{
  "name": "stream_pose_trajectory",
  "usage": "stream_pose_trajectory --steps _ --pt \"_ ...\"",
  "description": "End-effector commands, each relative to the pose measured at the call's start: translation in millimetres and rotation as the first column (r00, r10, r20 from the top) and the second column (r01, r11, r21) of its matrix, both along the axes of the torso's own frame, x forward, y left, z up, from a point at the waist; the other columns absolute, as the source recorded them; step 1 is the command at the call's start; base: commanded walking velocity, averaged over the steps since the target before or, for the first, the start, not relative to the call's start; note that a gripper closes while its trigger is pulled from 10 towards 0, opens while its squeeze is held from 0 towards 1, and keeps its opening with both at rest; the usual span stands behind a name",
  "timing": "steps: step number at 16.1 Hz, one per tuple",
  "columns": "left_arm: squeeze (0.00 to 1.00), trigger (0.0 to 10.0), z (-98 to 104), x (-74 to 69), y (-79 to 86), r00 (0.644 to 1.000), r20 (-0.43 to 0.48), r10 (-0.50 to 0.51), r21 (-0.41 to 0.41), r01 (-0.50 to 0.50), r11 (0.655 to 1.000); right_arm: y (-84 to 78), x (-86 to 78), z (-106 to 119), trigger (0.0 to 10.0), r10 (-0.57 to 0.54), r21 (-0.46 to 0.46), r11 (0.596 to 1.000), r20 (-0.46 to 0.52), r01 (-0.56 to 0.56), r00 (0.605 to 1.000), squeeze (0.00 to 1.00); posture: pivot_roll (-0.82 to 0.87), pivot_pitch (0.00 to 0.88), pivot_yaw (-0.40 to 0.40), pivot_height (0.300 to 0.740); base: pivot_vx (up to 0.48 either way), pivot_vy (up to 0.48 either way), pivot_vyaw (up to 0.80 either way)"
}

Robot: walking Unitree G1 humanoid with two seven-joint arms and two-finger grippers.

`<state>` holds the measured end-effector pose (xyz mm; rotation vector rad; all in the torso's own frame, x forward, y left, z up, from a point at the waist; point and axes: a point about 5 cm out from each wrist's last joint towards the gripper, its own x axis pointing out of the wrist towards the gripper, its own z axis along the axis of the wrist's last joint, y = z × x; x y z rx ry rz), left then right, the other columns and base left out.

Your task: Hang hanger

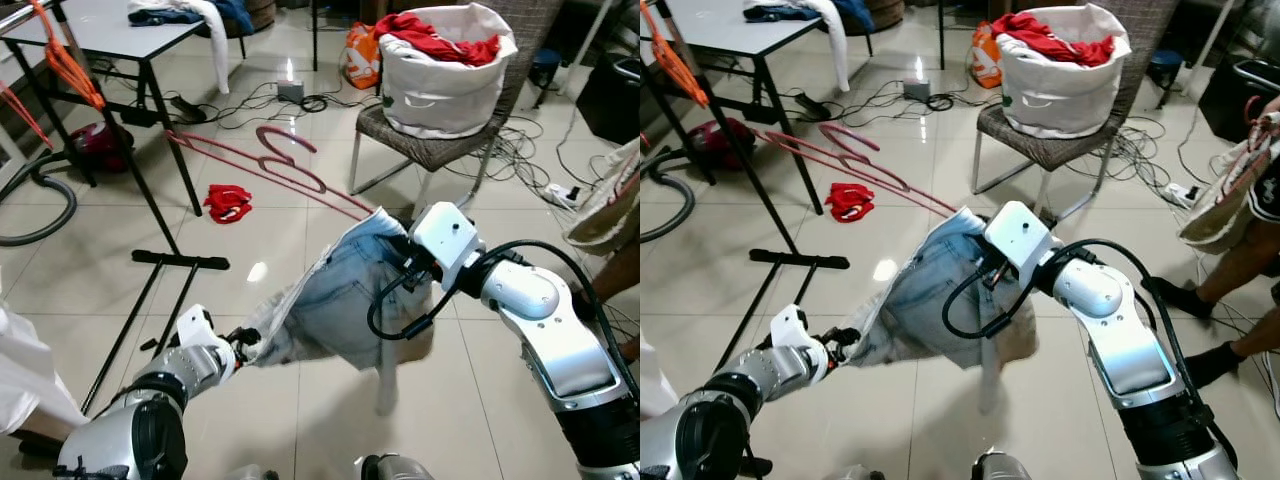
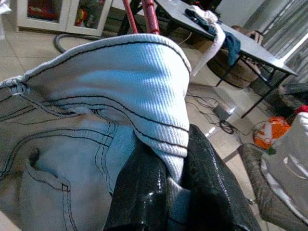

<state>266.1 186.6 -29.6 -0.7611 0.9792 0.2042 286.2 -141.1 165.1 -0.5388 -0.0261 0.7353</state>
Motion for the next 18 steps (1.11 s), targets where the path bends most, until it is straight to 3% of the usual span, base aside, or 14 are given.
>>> stream_pose_trajectory --steps 1,3,7,14,15,18 --pt "0.0 10.0 -4 -5.1 1.2 0.999 -0.026 0.025 -0.012 -0.025 1.0 -2.6 3.1 22 10.0 -0.013 0.014 1.0 0.118 0.012 0.993 0.2 -0.18 0.015 0.067 0.74 0.0 0.0 0.0" --pt "0.0 10.0 -5 -6.2 -4.9 0.997 -0.053 0.059 -0.061 -0.063 0.996 -6.0 6.7 28 10.0 -0.032 0.012 0.999 0.158 0.031 0.987 0.2 -0.18 0.02 0.068 0.74 0.0 0.0 0.0" --pt "0.0 10.0 5 8.5 -33.3 0.997 -0.015 0.071 -0.181 -0.072 0.981 -3.6 9.8 30 10.0 -0.034 0.027 0.999 0.17 0.03 0.985 0.2 -0.17 0.029 0.067 0.74 0.0 0.0 0.0" --pt "0.0 10.0 19 22.1 -62.5 0.999 0.021 0.04 -0.271 -0.033 0.962 -3.4 10.0 26 10.0 -0.032 0.024 0.999 0.167 0.029 0.985 0.2 -0.17 0.038 0.066 0.74 0.0 0.0 0.0" --pt "0.0 0.0 19 22.4 -65.2 0.999 0.026 0.033 -0.269 -0.025 0.963 -3.9 10.0 25 10.0 -0.034 0.022 0.999 0.164 0.031 0.986 0.2 -0.17 0.04 0.065 0.74 0.0 0.0 0.0" --pt "0.0 0.0 19 22.6 -71.3 0.999 0.031 0.033 -0.284 -0.023 0.959 -6.0 11.1 22 10.0 -0.045 0.025 0.999 0.151 0.041 0.987 0.2 -0.17 0.042 0.066 0.74 0.0 0.0 0.0"
